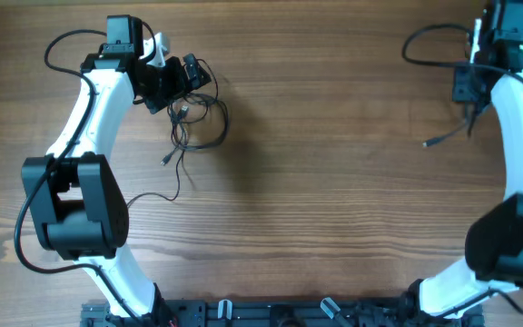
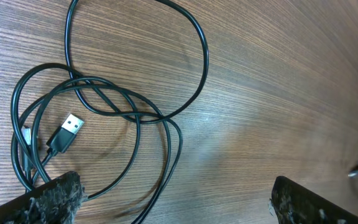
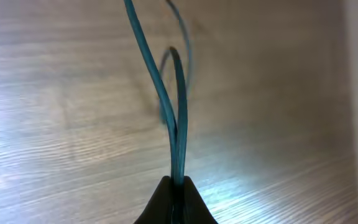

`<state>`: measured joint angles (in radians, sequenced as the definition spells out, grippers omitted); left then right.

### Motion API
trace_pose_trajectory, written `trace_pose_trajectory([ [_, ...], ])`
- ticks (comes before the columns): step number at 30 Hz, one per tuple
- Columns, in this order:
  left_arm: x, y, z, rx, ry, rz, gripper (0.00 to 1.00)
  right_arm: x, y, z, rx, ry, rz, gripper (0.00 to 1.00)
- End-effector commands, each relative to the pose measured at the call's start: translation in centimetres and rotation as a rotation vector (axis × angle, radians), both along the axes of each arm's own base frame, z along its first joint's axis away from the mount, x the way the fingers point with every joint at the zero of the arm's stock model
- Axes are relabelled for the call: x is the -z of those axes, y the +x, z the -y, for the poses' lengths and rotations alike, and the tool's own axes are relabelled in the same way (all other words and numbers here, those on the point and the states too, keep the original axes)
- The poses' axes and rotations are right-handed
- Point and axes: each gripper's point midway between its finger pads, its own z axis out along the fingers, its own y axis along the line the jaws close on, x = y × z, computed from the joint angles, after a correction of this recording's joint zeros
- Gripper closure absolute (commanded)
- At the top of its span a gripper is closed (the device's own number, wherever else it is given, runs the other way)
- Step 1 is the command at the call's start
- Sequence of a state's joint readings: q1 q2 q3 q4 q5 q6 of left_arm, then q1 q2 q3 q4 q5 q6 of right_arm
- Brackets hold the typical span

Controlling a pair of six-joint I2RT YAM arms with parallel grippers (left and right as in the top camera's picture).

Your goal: Untangle cables

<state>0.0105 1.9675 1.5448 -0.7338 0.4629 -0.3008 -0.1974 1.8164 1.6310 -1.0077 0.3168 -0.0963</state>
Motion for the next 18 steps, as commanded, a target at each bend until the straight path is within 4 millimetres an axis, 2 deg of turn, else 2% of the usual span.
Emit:
trace_pose_trajectory([
  [1, 0.0, 0.2, 0.0, 0.003, -0.013, 0.001, 0.00, 3.3, -0.5, 1.6, 0.122, 0.071, -0.039, 0.96],
  [7, 0.0, 0.2, 0.0, 0.003, -0.013, 0.001, 0.00, 6.6, -1.2, 3.5, 0.279, 0.112, -0.074, 0.96],
  [11, 0.0, 0.2, 0.0, 0.003, -0.013, 0.001, 0.00, 8.0, -1.3, 3.7, 0.336, 0.127, -0.082, 0.96],
  [18, 0.0, 0.2, 0.0, 0.003, -0.013, 0.001, 0.00, 9.1, -0.2, 4.1, 0.334, 0.123, -0.060, 0.96],
])
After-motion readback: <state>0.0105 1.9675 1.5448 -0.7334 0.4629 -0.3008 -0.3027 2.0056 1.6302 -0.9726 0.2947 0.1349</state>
